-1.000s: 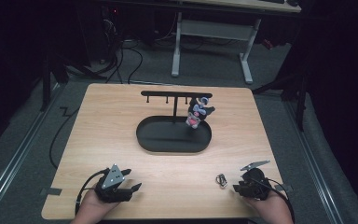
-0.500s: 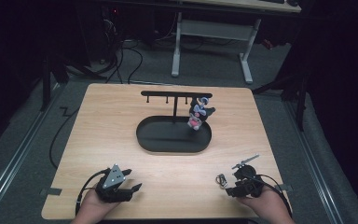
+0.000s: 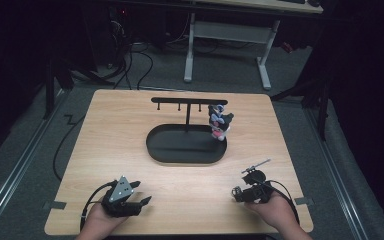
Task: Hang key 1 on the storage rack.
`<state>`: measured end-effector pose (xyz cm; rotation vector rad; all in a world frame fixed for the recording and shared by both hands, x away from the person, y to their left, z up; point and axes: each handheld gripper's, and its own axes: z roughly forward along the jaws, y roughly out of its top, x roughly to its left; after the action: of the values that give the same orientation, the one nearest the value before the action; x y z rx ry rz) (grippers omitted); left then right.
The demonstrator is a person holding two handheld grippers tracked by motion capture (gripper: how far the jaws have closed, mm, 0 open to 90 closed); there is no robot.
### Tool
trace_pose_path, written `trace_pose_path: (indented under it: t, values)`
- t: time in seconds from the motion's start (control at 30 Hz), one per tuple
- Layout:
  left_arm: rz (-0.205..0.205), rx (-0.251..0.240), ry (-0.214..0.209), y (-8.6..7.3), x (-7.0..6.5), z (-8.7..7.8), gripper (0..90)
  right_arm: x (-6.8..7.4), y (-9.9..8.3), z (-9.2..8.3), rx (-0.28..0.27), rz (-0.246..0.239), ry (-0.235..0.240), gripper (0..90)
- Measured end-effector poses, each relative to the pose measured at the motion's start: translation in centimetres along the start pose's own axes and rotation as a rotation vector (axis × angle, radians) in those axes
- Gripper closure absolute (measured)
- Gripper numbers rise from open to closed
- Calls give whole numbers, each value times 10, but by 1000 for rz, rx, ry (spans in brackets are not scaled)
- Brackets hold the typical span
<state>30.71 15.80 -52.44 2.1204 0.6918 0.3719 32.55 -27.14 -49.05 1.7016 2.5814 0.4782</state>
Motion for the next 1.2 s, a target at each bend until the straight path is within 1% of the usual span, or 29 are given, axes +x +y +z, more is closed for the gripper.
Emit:
trace_pose_path:
  t: [0.03, 0.1, 0.17, 0.2, 0.3, 0.33, 0.4, 0.43, 0.53, 0.63, 0.7, 0.73, 0.8, 0.87, 0.9, 0.93, 0.97, 1.0, 1.07, 1.2]
  values:
    - [0, 0, 0, 0, 0, 0, 347, 1, 0, 1, -3, -11, -3, 631]
    - [1, -2, 0, 0, 0, 0, 347, 3, 1, 1, 3, -29, -23, 659]
    - [2, 0, 0, 0, 0, 0, 347, 4, 2, 1, 8, -47, -35, 670]
    - [3, 0, 0, 0, 0, 0, 347, 5, 2, 1, 9, -49, -40, 676]
    - [5, 4, -1, 1, 0, 1, 347, 6, 2, 1, 14, -60, -41, 686]
    - [5, 4, -1, 1, 0, 1, 347, 5, 3, 1, 13, -79, -44, 688]
    - [5, 5, 0, 1, 0, 1, 347, 7, 2, 1, 15, -72, -47, 690]
    - [3, 3, 1, 0, 0, 1, 347, 7, 2, 1, 10, -82, -52, 692]
    - [2, 4, 2, 0, 0, 1, 348, 8, 2, 1, 12, -91, -59, 693]
    - [3, 4, 3, 0, 0, 1, 348, 9, 1, 1, 9, -89, -55, 697]
    - [3, 6, 3, 0, 0, 1, 348, 10, 1, 1, 10, -103, -71, 705]
    - [3, 6, 4, 0, 0, 1, 348, 11, 1, 1, 11, -105, -68, 706]
    - [2, 3, 5, 0, 0, 1, 348, 11, 0, 0, 5, -114, -78, 709]
    - [3, 4, 5, 0, 0, 1, 348, 10, 0, 0, 6, -118, -75, 715]
    - [3, 4, 6, 0, 0, 1, 348, 11, 0, -2, -1, -113, -80, 853]
    - [3, 4, 6, 0, 0, 1, 348, 10, 0, -5, -24, -110, -53, 852]
    - [2, 4, 5, 0, 0, 1, 348, 10, 1, -7, -33, -114, -60, 850]
    - [3, 6, 5, 0, 0, 1, 348, 10, 2, -7, -28, -127, -69, 851]
    - [5, 7, 6, 0, 0, 1, 348, 11, 1, -3, -9, -134, -72, 851]
    - [4, 8, 5, 1, 0, 1, 348, 15, 3, -2, -11, -152, -69, 850]
